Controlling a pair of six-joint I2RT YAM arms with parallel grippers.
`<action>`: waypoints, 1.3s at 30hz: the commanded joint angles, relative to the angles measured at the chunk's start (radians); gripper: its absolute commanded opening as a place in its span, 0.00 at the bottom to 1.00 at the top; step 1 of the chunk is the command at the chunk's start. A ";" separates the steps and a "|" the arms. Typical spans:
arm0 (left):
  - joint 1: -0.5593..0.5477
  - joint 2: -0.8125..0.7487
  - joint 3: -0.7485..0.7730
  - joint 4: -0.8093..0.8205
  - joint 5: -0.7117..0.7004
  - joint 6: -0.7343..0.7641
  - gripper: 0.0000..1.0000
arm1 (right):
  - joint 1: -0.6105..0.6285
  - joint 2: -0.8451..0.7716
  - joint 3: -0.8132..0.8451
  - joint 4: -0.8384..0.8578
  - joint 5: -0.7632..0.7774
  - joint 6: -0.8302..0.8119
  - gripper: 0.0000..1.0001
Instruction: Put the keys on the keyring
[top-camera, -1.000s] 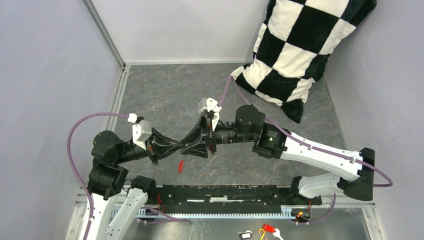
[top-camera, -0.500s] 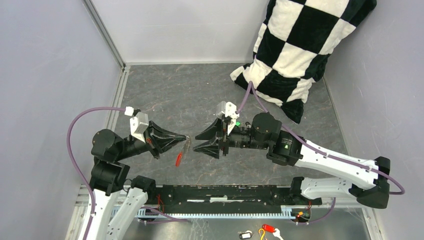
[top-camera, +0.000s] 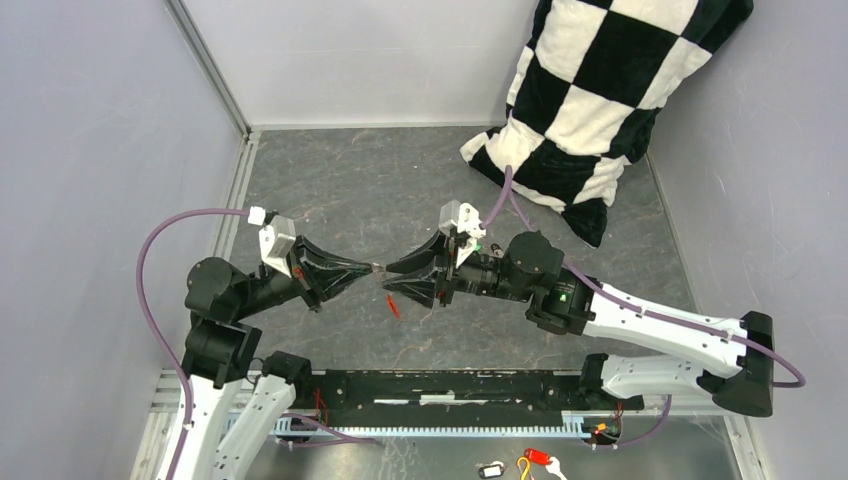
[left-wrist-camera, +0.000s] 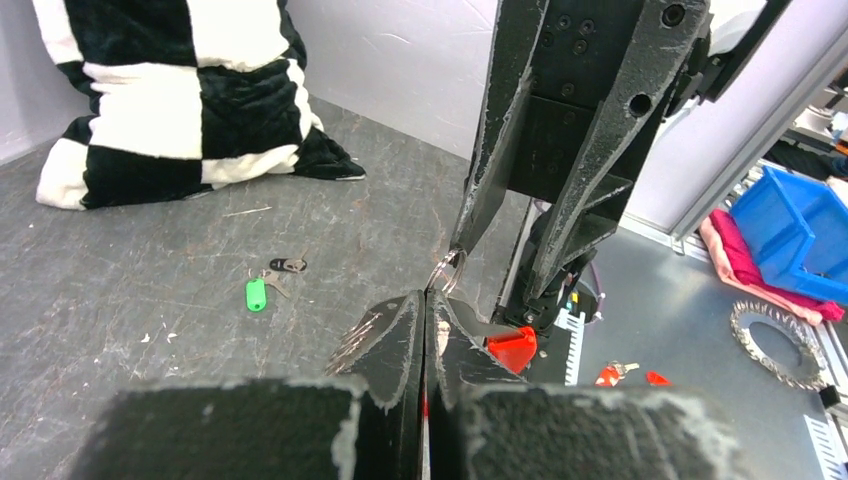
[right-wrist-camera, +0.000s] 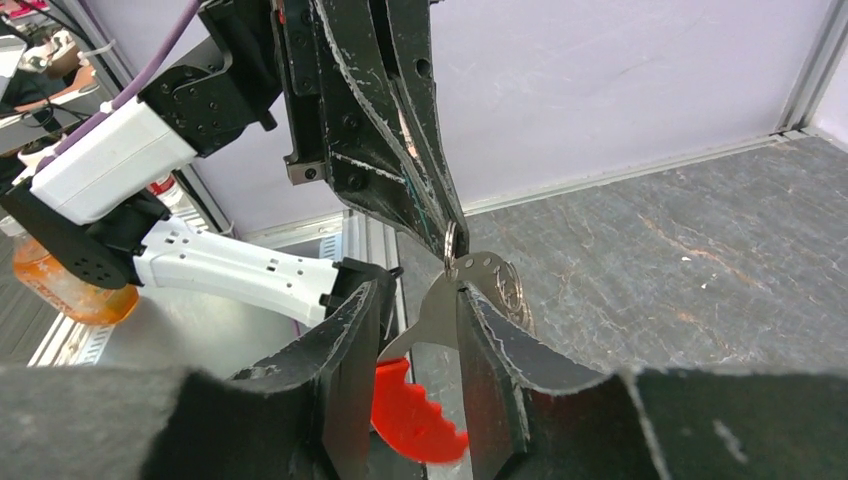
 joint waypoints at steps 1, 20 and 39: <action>0.003 0.008 -0.005 0.040 -0.057 -0.076 0.02 | 0.002 0.009 -0.005 0.109 0.052 0.009 0.40; 0.003 -0.013 -0.013 0.073 -0.021 -0.103 0.02 | 0.003 0.056 -0.001 0.166 0.069 0.035 0.08; 0.003 0.077 0.060 -0.179 0.178 0.204 0.42 | 0.002 0.080 0.276 -0.443 0.132 -0.161 0.00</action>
